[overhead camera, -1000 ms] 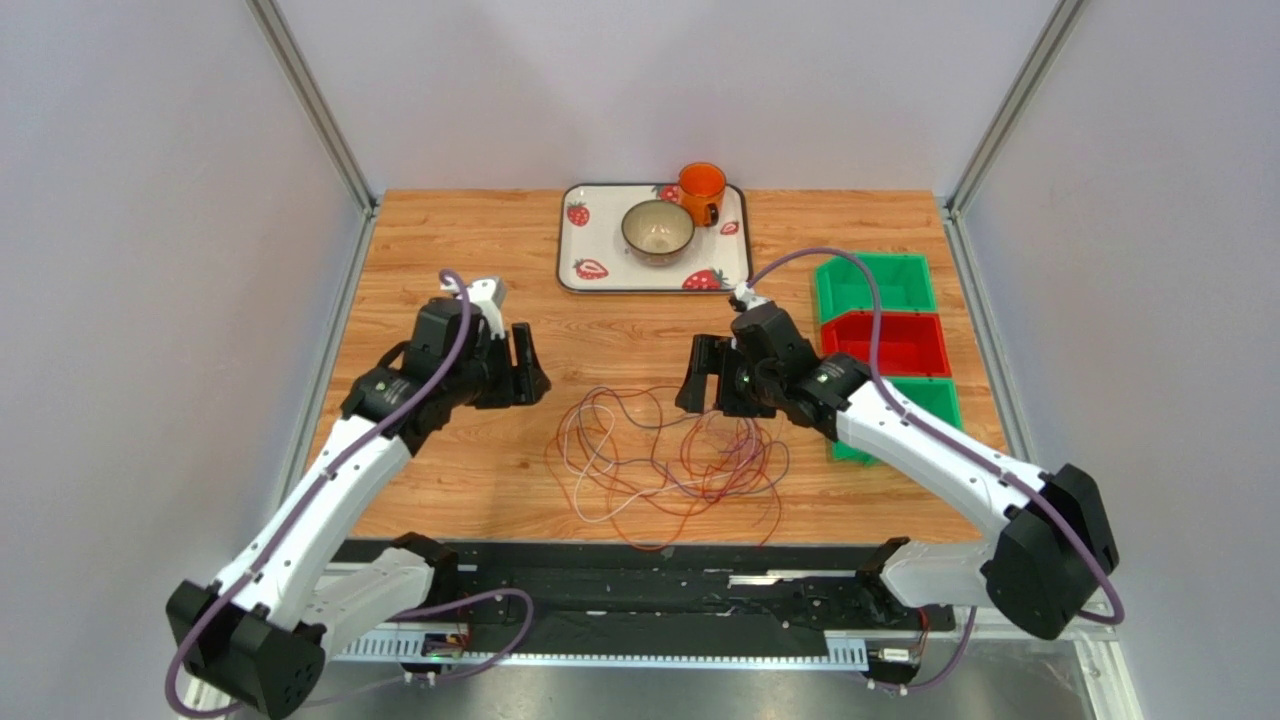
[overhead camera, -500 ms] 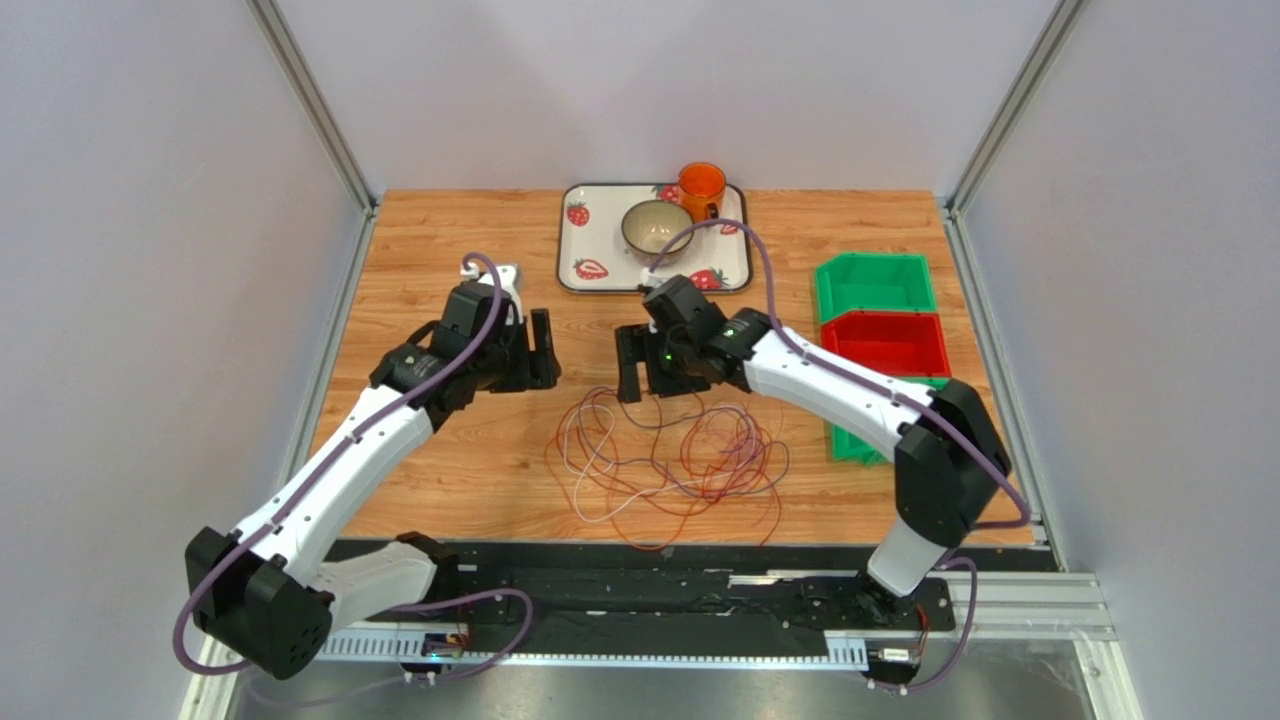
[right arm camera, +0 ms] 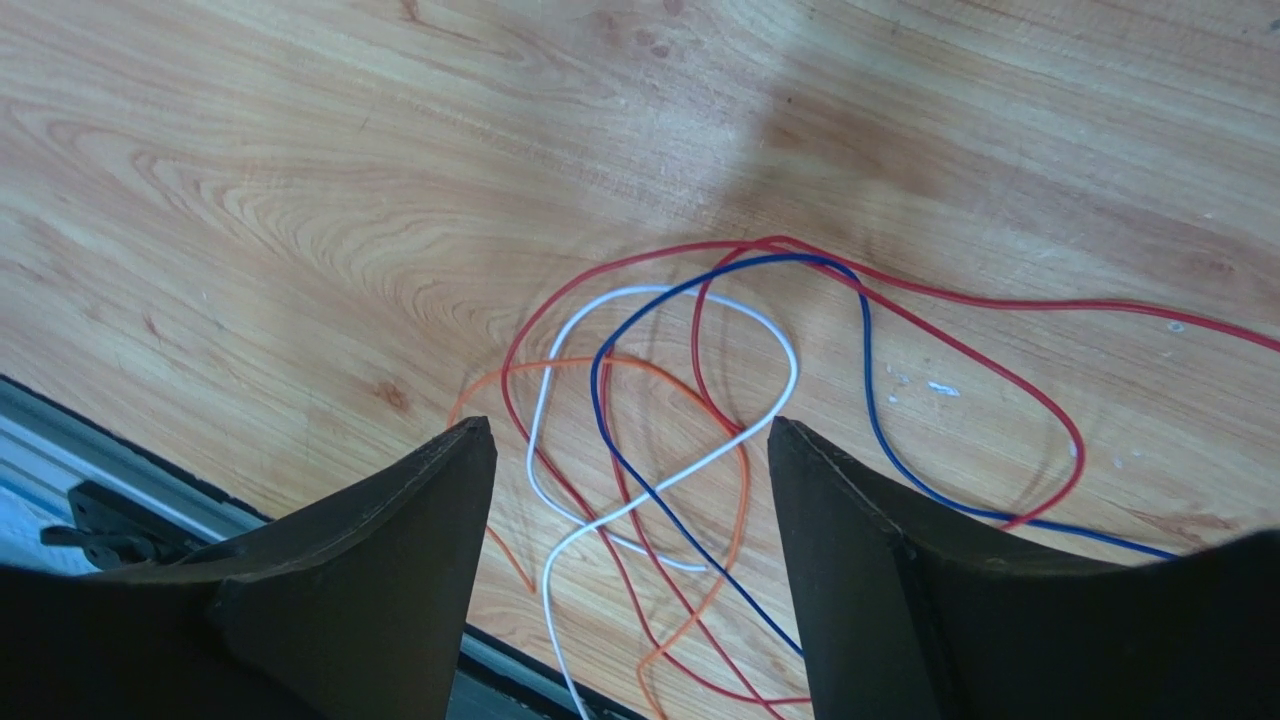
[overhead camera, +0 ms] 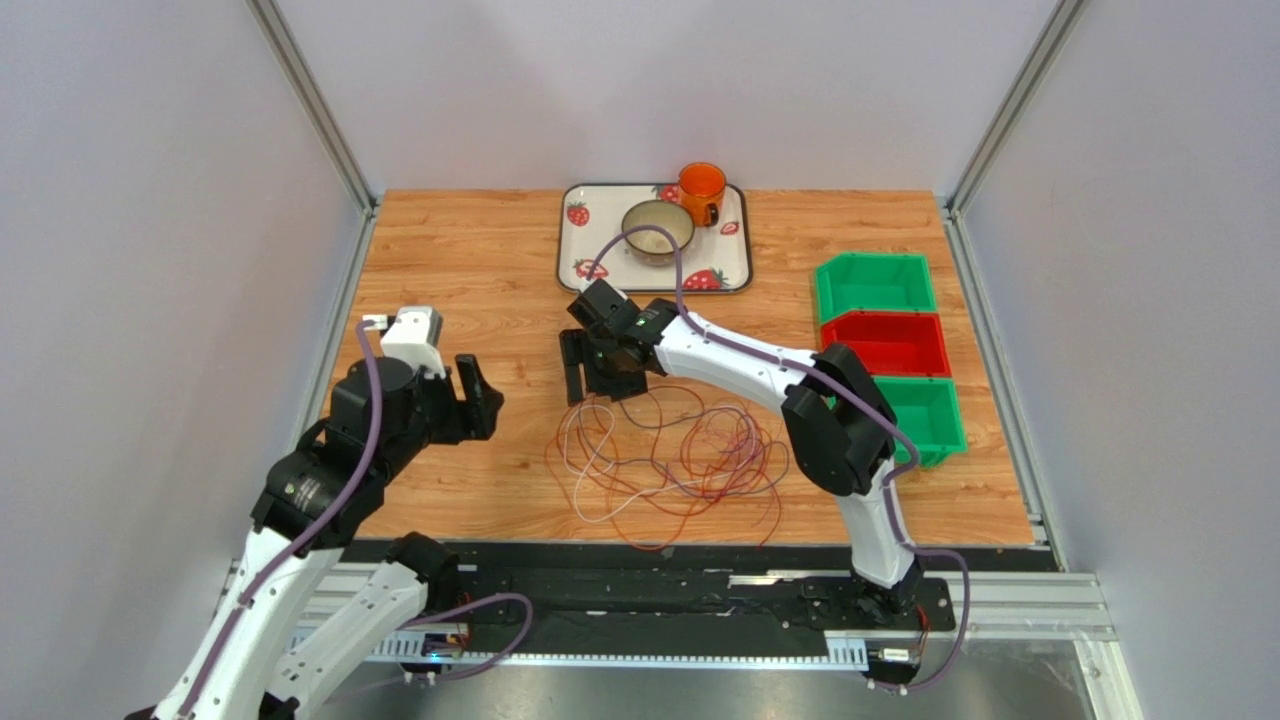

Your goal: Untangle the cables

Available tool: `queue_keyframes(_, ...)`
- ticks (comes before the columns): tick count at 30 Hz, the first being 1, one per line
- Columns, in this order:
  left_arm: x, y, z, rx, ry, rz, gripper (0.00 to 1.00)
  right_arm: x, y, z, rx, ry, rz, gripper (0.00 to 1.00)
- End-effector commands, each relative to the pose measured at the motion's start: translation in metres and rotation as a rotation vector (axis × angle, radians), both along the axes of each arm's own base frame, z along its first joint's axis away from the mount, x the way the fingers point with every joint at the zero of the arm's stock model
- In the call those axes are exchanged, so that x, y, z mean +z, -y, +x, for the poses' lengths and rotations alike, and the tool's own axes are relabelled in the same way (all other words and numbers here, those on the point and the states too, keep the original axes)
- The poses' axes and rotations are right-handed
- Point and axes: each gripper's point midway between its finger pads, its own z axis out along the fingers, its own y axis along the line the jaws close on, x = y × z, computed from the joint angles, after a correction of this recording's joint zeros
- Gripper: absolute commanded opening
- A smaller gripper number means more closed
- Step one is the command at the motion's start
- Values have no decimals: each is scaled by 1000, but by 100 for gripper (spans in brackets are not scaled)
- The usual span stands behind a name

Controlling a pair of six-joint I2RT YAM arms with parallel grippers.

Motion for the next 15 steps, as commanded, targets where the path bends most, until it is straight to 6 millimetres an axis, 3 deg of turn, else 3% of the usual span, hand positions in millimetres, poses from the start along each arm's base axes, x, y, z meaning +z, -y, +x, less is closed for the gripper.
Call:
queue_keyframes(1, -4, 7, 1, -53, -3, 14, 75, 12, -20, 11, -77, -3, 69, 70)
queue_keyframes(11, -1, 12, -2, -87, 8, -4, 74, 4, -46, 21, -148, -38, 153, 67)
queue_keyframes(15, -1, 13, -2, -91, 6, -5, 74, -2, -44, 26, -180, -36, 131, 64)
